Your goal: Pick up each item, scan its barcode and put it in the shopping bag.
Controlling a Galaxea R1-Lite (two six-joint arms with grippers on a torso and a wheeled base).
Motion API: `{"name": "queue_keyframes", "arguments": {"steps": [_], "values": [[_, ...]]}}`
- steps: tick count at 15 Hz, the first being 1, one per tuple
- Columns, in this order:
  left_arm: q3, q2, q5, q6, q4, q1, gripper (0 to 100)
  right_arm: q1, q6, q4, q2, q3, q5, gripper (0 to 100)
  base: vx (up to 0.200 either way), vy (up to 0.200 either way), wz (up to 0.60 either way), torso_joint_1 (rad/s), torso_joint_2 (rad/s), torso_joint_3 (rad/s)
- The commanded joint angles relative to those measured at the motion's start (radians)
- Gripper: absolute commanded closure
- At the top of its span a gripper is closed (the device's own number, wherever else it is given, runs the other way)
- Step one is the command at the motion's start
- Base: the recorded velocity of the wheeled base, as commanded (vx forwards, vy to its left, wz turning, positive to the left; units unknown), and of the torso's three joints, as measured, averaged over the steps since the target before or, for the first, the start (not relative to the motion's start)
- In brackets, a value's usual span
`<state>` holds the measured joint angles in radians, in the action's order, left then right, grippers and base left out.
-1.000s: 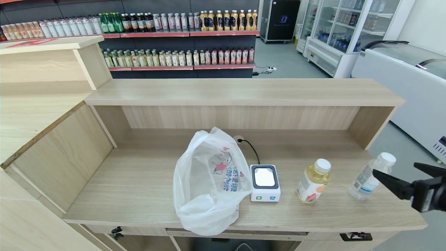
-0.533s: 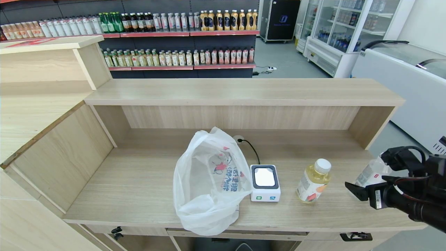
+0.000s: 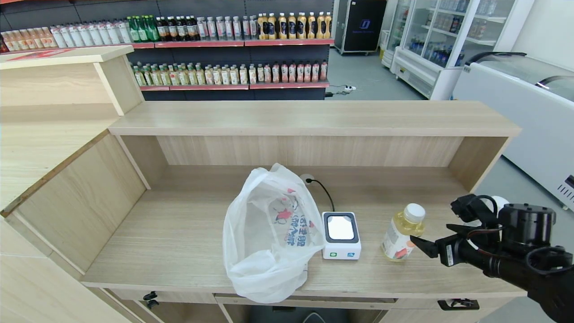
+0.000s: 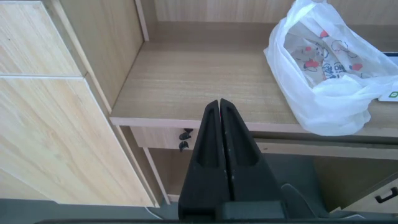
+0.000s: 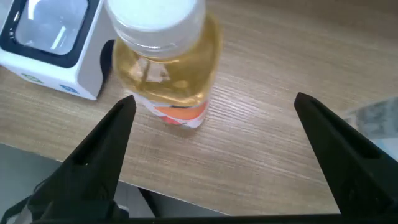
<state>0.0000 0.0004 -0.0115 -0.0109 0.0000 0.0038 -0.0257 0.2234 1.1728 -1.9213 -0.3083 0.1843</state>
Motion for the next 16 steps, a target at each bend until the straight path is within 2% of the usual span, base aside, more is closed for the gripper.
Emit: {"name": "queue_keyframes", "arguments": {"steps": [1, 9, 13, 16], "values": [[0.0, 0.0, -0.001, 0.0, 0.0, 0.001, 100, -0.017, 0.001, 0.004, -0.07, -0.006, 0.018, 0, 0.0, 0.0, 0.0, 0.0, 0.0, 0.0], [0.0, 0.0, 0.001, 0.0, 0.0, 0.001, 100, -0.037, -0.018, 0.165, -0.196, -0.014, 0.063, 0, 0.0, 0.0, 0.0, 0.0, 0.0, 0.0], [0.0, 0.0, -0.001, 0.0, 0.0, 0.001, 100, -0.082, -0.068, 0.329, -0.311, -0.023, 0.063, 0, 0.0, 0.0, 0.0, 0.0, 0.0, 0.0], [0.0, 0.0, -0.001, 0.0, 0.0, 0.001, 100, -0.114, -0.082, 0.396, -0.377, -0.029, 0.063, 0, 0.0, 0.0, 0.0, 0.0, 0.0, 0.0]]}}
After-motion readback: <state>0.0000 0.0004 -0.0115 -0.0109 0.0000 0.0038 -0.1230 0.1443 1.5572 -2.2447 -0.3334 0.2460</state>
